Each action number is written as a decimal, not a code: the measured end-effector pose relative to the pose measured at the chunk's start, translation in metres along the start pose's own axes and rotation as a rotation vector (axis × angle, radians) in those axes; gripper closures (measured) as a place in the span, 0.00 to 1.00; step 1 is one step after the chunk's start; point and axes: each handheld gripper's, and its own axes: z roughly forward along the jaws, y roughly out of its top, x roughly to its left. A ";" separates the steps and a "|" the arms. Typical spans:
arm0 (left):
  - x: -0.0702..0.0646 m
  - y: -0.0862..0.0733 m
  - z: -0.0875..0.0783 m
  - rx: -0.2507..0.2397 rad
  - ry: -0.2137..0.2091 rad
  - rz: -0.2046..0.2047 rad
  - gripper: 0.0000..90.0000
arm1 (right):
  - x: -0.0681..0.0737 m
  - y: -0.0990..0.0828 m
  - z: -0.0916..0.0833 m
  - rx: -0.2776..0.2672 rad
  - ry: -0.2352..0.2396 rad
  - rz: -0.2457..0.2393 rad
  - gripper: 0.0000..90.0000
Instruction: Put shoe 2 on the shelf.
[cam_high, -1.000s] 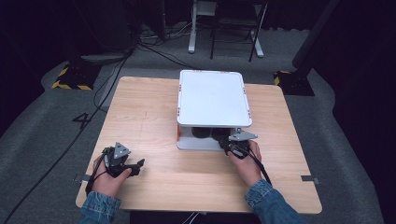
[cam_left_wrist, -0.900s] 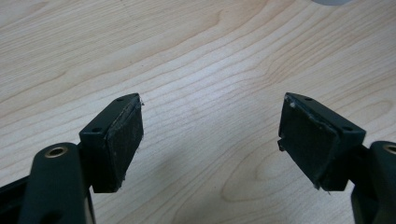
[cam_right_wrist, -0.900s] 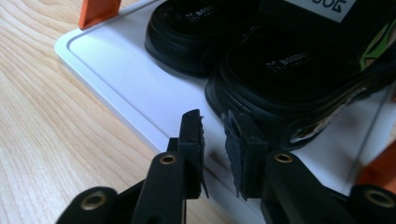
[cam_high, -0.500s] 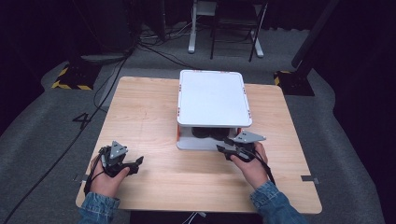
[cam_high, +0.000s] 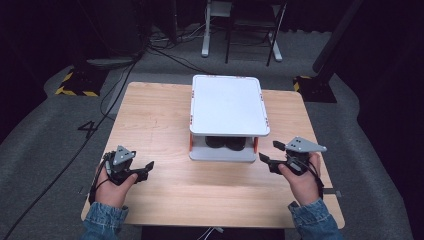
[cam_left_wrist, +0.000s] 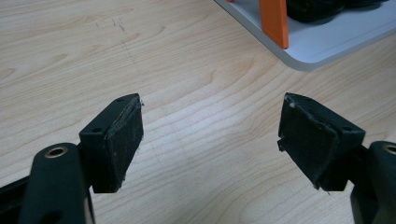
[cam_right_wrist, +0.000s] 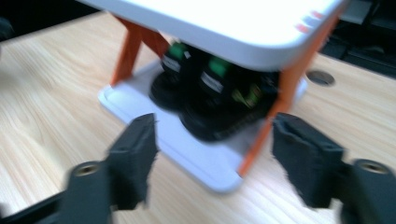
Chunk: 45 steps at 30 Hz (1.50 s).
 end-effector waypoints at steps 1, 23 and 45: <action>0.001 0.001 0.000 -0.002 0.003 -0.002 0.25 | -0.004 -0.001 -0.003 0.007 0.002 0.012 0.30; 0.039 -0.008 -0.005 0.085 0.113 0.011 0.19 | -0.094 -0.053 -0.047 0.106 -0.129 0.213 0.18; 0.042 -0.017 0.006 0.159 0.118 0.047 0.19 | -0.104 -0.104 0.017 0.270 -0.121 0.210 0.21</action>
